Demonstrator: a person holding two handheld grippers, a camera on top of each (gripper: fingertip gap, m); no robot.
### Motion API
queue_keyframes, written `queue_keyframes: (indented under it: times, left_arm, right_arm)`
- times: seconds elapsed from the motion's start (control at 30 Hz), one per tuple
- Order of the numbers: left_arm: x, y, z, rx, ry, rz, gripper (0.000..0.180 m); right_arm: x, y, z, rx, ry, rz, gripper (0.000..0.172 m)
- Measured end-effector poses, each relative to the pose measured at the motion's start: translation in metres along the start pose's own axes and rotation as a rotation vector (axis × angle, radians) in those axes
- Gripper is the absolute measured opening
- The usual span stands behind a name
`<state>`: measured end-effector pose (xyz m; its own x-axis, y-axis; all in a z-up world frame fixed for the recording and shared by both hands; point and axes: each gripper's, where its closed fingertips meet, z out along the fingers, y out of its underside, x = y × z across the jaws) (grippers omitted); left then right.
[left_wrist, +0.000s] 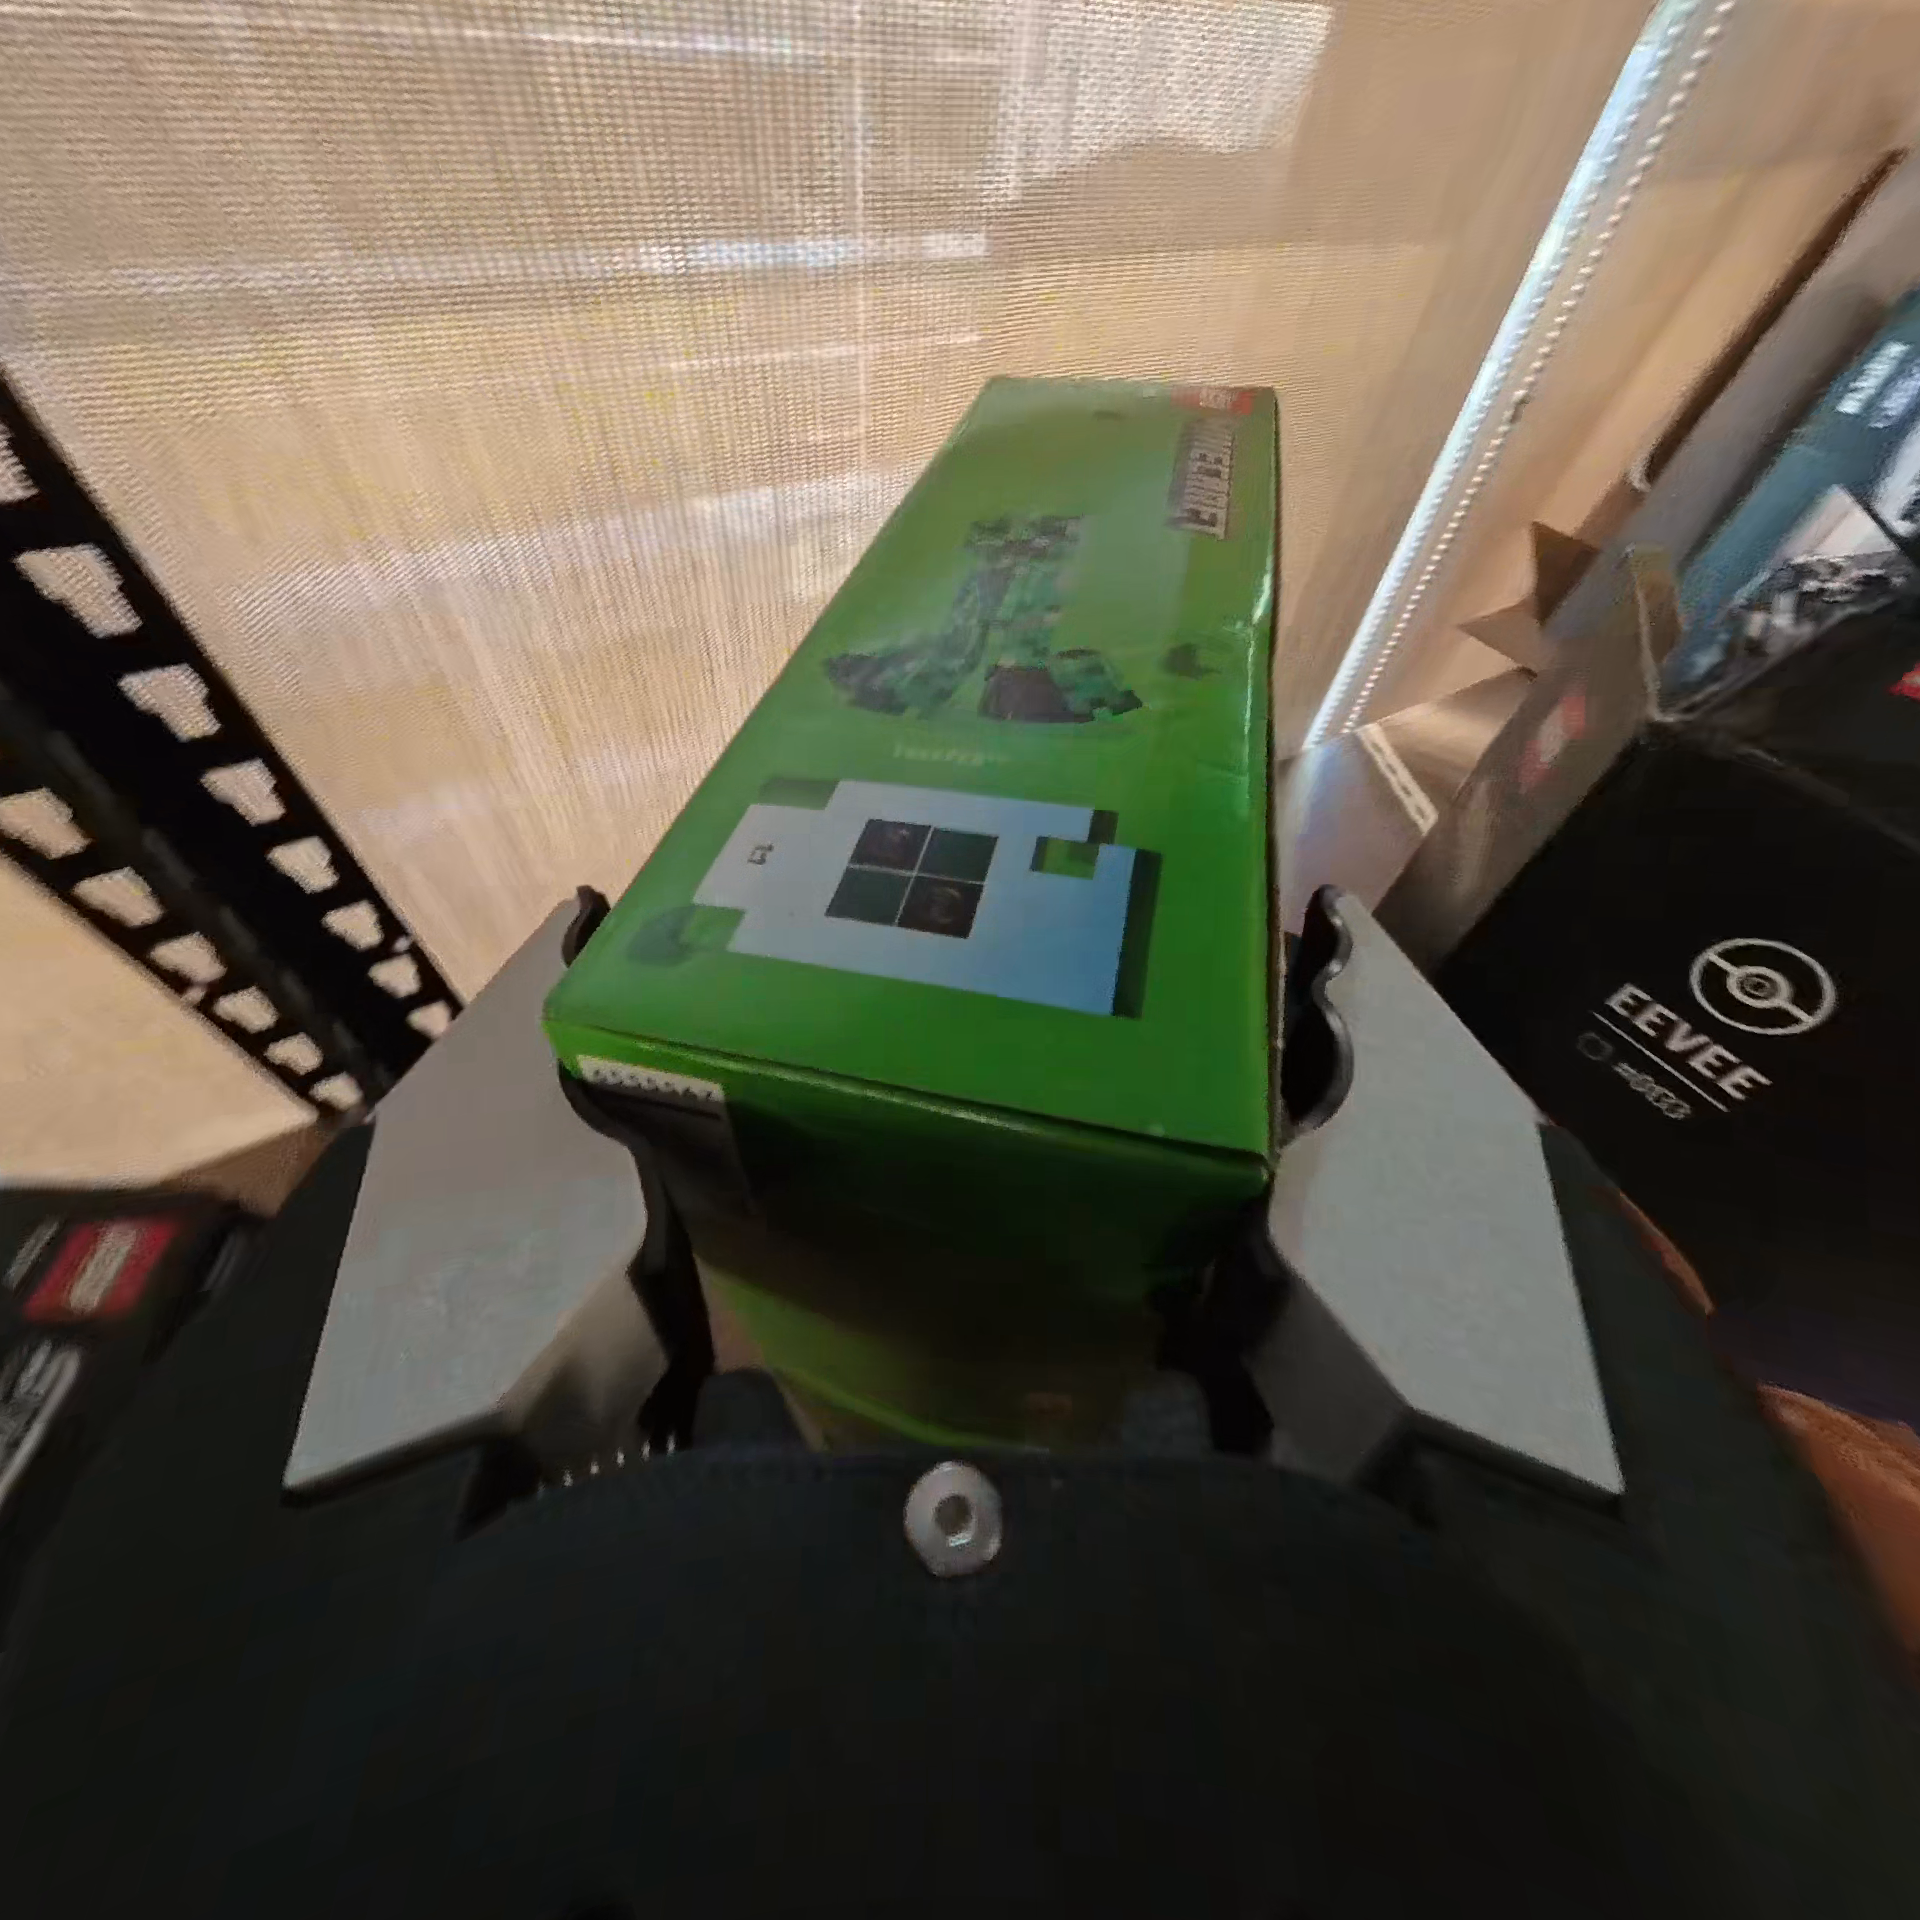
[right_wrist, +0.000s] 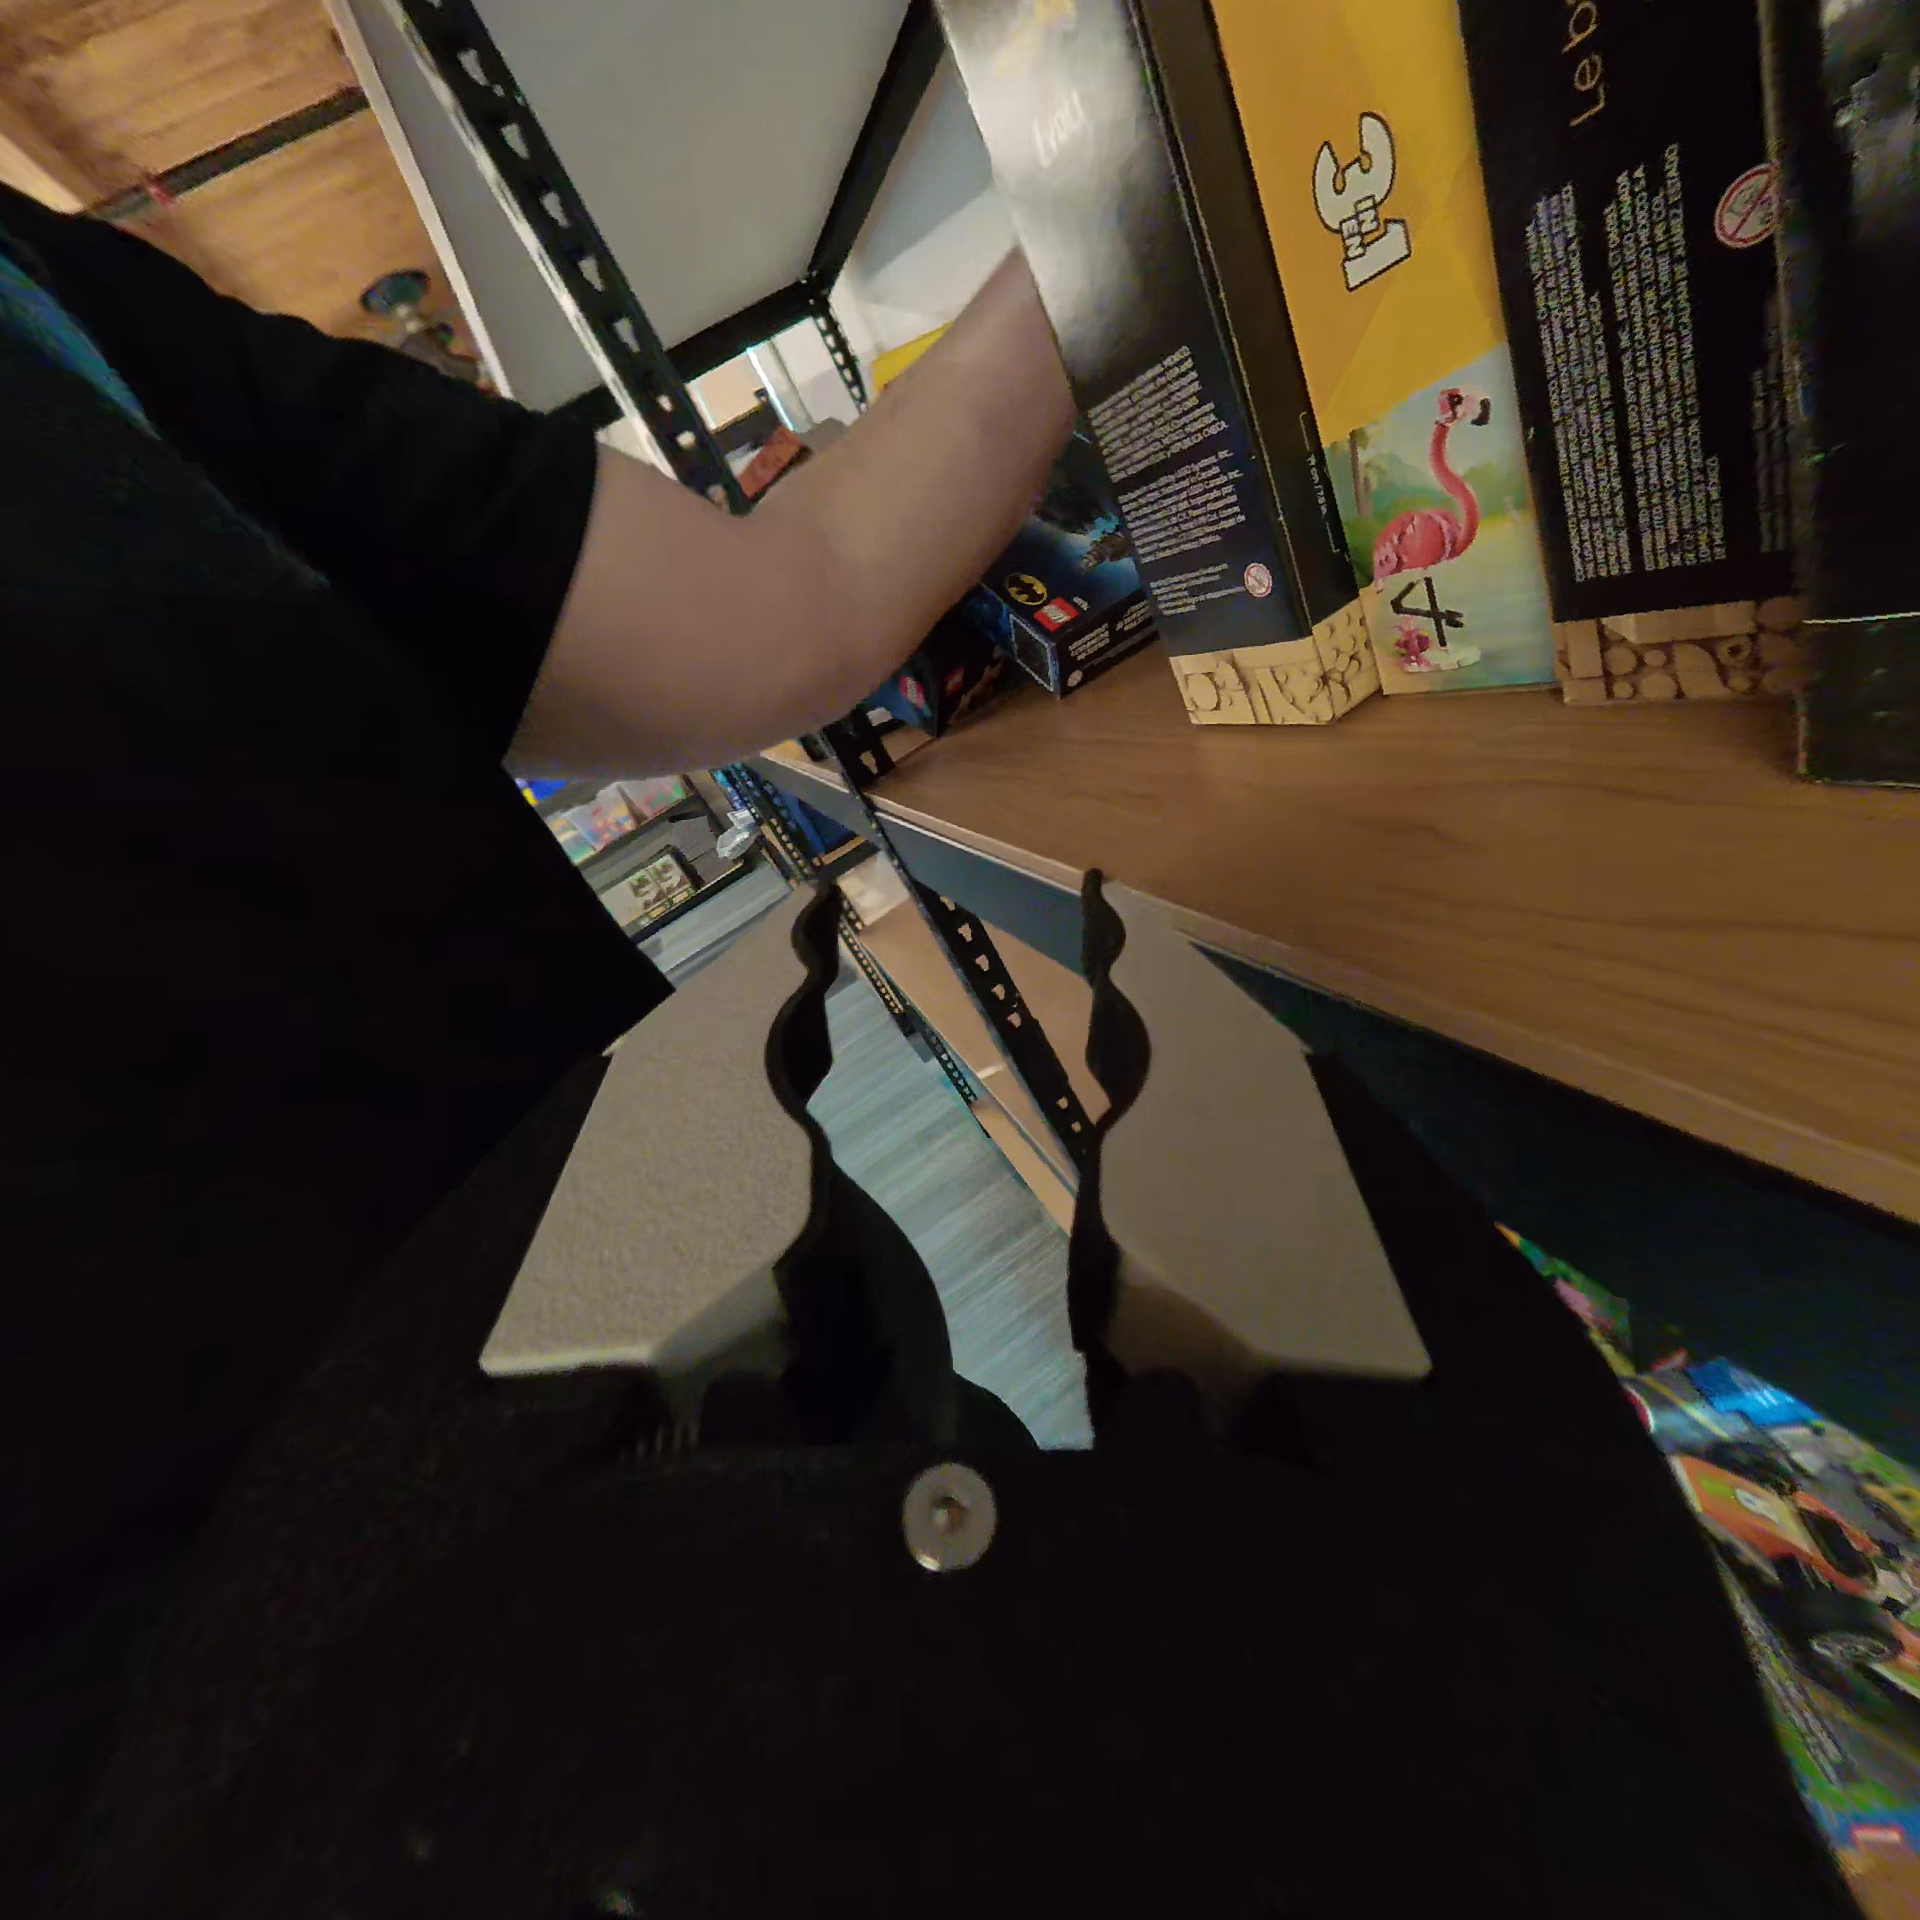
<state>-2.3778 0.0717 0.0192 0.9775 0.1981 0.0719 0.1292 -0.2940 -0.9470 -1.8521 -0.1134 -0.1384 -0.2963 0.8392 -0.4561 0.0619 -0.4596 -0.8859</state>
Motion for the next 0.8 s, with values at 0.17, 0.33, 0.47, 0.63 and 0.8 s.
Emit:
queue_keyframes:
  times: [0.17, 0.33, 0.47, 0.63, 0.8]
  left_arm:
    - [0.014, 0.017, -0.039, -0.009, -0.191, -0.061, 0.127]
    - [0.035, 0.034, -0.072, -0.035, -0.34, -0.047, 0.126]
    - [0.058, 0.036, -0.074, -0.063, -0.352, -0.024, 0.125]
    - [0.06, 0.028, -0.062, -0.122, -0.405, -0.087, 0.125]
    - [0.063, 0.027, -0.058, -0.164, -0.433, -0.104, 0.125]
  right_arm:
    - [-0.014, -0.001, -0.026, -0.013, -0.044, -0.018, 0.045]
    - [-0.029, 0.0, -0.051, -0.014, -0.076, -0.033, 0.045]
    - [-0.041, 0.004, -0.071, -0.017, -0.089, -0.037, 0.045]
    - [-0.052, 0.009, -0.093, -0.019, -0.083, -0.033, 0.045]
    - [-0.059, 0.012, -0.108, -0.001, -0.057, -0.028, 0.045]
